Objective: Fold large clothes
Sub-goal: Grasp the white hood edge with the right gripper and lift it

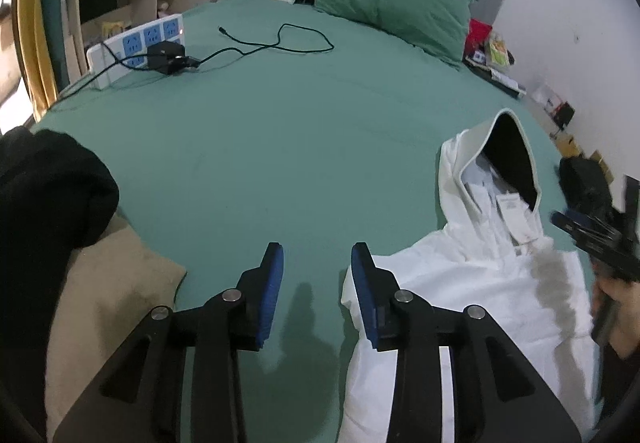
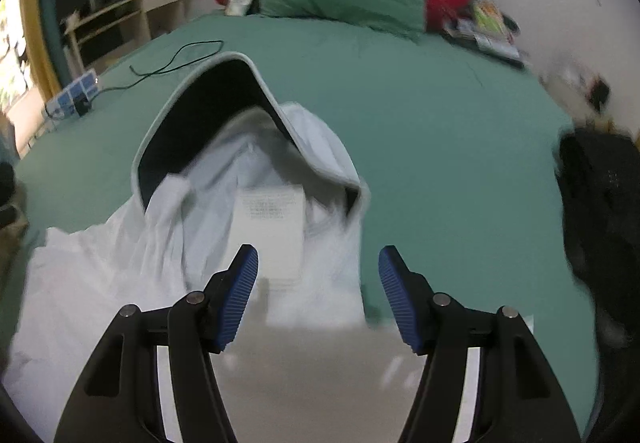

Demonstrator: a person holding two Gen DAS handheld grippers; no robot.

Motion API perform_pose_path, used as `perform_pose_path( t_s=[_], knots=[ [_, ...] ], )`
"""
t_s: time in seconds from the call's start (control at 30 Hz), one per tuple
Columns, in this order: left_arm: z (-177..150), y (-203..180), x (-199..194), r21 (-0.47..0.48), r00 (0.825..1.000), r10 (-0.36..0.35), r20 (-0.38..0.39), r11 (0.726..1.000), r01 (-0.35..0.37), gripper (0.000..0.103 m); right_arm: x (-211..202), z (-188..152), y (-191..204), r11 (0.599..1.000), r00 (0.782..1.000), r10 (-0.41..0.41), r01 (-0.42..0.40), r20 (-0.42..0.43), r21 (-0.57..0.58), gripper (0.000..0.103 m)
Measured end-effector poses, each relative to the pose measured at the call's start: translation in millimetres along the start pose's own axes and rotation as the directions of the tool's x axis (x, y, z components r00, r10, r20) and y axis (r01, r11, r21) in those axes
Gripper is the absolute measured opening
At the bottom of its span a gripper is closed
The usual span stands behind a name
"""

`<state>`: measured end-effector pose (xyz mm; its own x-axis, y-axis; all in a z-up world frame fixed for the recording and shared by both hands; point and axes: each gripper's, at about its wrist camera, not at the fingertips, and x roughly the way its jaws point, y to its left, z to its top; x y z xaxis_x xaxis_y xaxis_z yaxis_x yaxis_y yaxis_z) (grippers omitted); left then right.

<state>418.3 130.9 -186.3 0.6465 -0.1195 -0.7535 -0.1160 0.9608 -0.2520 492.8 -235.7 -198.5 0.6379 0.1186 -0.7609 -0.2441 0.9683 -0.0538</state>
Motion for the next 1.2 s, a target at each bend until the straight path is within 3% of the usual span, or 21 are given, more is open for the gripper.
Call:
perform_pose_path(
  t_s=[0.2,0.27,0.33,0.47,0.57,0.63,0.73,0.83,0.93,1.1,1.2],
  knots=[
    [0,7,8,-0.011,1.000,-0.013,-0.025,1.000,0.012,0.038,38,50,29,0.981,0.992,-0.088,0.101,0.086,-0.164,0.061],
    [0,10,11,-0.025,0.999,-0.017,-0.040,1.000,0.016,0.038,55,59,32,0.979,0.996,-0.075,0.084,0.052,-0.187,0.009],
    [0,12,14,-0.038,0.998,-0.019,-0.052,0.999,0.017,0.038,68,62,34,0.974,0.997,-0.076,0.074,0.000,-0.215,0.005],
    [-2,11,14,-0.051,0.997,-0.037,-0.063,0.998,0.034,0.038,50,47,39,0.943,0.996,-0.093,0.090,0.007,-0.321,0.003],
    [-3,8,11,-0.063,0.995,-0.072,-0.069,0.996,0.068,0.038,21,16,43,0.870,0.991,-0.131,0.125,0.019,-0.477,0.003],
    [-3,5,8,-0.058,0.995,-0.081,-0.064,0.995,0.078,0.038,1,-10,42,0.778,0.980,-0.193,0.180,0.043,-0.601,0.003],
    [-6,-3,5,-0.052,0.994,-0.092,-0.065,0.995,0.089,0.038,-18,-39,37,0.681,0.968,-0.240,0.219,0.069,-0.699,0.003],
    [-10,-10,6,-0.049,0.992,-0.104,-0.076,0.994,0.101,0.038,-21,-63,33,0.637,0.970,-0.240,0.187,0.039,-0.748,0.003],
    [-12,-18,8,-0.038,0.993,-0.092,-0.080,0.995,0.089,0.038,-14,-79,33,0.648,0.981,-0.196,0.120,-0.012,-0.752,0.005],
    [-14,-29,3,0.043,0.996,-0.063,-0.064,0.997,0.066,0.038,-13,-67,23,0.796,0.993,-0.095,0.032,-0.073,-0.605,0.022],
    [-12,-22,3,0.014,0.996,-0.064,-0.066,0.998,0.065,0.038,-22,-49,15,0.853,0.993,-0.034,-0.029,-0.111,-0.522,0.048]
  ],
)
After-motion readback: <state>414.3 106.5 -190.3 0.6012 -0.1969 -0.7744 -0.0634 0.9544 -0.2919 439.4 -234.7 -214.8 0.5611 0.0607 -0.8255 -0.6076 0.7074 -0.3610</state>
